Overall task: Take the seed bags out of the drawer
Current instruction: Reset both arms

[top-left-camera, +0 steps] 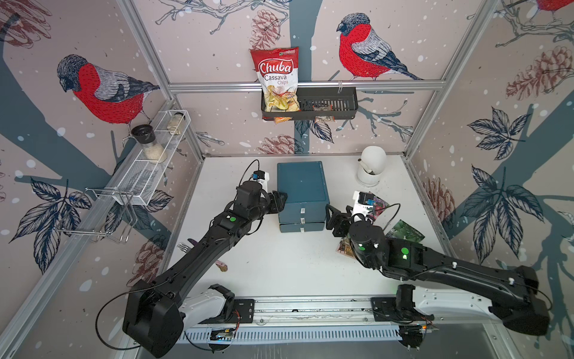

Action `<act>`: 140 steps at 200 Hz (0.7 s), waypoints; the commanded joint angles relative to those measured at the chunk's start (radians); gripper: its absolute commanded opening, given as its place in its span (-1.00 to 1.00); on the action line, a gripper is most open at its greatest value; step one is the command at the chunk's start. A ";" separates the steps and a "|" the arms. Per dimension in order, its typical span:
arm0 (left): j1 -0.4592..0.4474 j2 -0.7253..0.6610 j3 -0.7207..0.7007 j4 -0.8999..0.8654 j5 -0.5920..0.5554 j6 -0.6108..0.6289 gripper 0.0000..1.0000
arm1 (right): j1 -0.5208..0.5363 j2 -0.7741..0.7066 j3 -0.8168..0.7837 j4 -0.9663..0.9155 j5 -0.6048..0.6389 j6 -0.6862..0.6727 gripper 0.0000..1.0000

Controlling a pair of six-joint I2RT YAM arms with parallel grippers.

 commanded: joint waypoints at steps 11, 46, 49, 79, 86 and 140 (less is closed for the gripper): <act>0.002 -0.064 0.090 -0.122 -0.061 0.013 0.18 | -0.120 -0.009 0.098 -0.165 -0.081 -0.028 0.90; 0.002 -0.191 0.218 -0.108 -0.223 0.070 0.50 | -0.229 -0.012 0.160 -0.150 -0.037 -0.089 1.00; 0.002 -0.199 0.226 -0.110 -0.250 0.076 0.54 | -0.234 -0.017 0.157 -0.136 -0.031 -0.114 1.00; 0.003 -0.267 0.251 -0.115 -0.506 0.113 0.85 | -0.270 -0.085 0.028 0.077 -0.022 -0.343 1.00; 0.002 -0.283 0.237 -0.104 -0.554 0.130 0.87 | -0.274 -0.108 -0.026 0.149 -0.023 -0.399 1.00; 0.025 -0.381 -0.196 0.359 -1.019 0.271 0.89 | -0.620 -0.155 -0.241 0.305 -0.084 -0.372 1.00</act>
